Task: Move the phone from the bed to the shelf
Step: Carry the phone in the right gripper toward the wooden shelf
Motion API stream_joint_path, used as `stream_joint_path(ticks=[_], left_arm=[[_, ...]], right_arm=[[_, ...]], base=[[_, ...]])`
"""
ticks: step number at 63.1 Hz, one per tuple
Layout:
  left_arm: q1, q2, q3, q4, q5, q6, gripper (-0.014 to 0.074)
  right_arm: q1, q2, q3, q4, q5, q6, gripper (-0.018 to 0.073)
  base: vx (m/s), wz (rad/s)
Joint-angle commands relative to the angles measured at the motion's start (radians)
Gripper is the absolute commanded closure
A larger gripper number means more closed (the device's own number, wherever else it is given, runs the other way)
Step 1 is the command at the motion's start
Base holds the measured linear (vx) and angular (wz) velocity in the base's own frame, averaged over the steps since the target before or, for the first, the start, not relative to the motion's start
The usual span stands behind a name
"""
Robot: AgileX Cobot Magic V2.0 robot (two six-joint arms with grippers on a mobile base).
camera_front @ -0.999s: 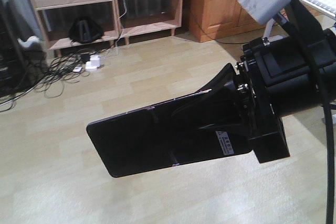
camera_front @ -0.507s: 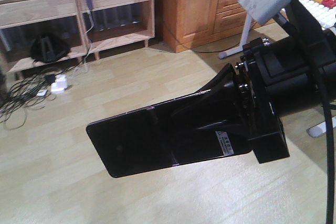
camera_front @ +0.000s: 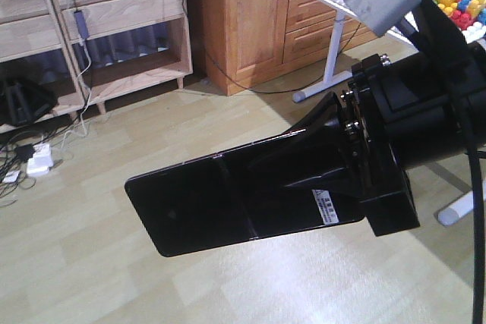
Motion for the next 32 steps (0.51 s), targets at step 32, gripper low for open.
stream_joint_path(ticks=[32], left_arm=[[0.001,-0.007,0.006,-0.009,-0.074,0.000,0.0595]], right_arm=[[0.000,-0.026,-0.026,0.069,0.037,-0.001,0.0561]], base=[[0.43,-0.01]])
